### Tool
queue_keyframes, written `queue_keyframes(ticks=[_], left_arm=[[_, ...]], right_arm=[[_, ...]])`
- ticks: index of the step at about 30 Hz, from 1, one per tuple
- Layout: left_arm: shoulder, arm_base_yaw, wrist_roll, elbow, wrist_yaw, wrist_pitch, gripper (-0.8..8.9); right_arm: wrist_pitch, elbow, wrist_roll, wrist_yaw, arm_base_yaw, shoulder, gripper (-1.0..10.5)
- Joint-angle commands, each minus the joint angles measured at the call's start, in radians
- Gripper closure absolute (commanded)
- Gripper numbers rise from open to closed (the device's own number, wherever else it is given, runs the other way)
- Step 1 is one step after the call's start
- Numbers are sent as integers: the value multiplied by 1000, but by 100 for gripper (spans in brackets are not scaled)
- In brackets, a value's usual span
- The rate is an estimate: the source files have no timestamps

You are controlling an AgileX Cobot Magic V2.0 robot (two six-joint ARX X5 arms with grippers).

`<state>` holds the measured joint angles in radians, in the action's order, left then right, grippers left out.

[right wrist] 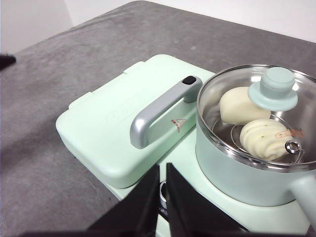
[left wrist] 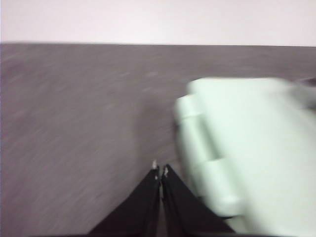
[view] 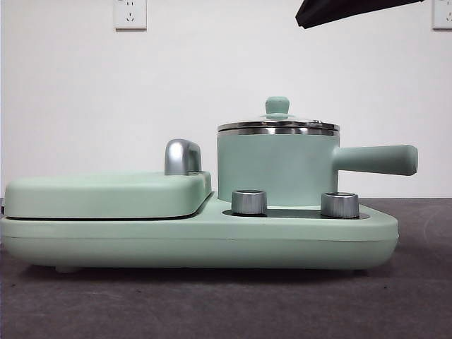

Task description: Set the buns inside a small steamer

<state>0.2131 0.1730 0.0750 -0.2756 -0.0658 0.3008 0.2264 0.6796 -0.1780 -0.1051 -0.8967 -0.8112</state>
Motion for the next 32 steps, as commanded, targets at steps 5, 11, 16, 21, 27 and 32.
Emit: queue_keyframes(ticks=[5, 11, 16, 21, 27, 32], left_arm=[[-168, -175, 7, 186, -3, -63, 806], [-210, -229, 2, 263, 68, -114, 806], [-210, -230, -70, 263, 120, -116, 806], [-210, -229, -48, 263, 120, -116, 806], [-210, -229, -48, 263, 120, -116, 806], [-210, -229, -48, 263, 119, -116, 806]], right_arm=[[-14, 8, 6, 0, -11, -2, 928], [-14, 8, 6, 0, -11, -2, 928], [-14, 8, 6, 0, -11, -2, 928], [-14, 8, 6, 0, -12, -2, 928], [-14, 8, 6, 0, -11, -2, 928], [-14, 8, 6, 0, -11, -2, 928]])
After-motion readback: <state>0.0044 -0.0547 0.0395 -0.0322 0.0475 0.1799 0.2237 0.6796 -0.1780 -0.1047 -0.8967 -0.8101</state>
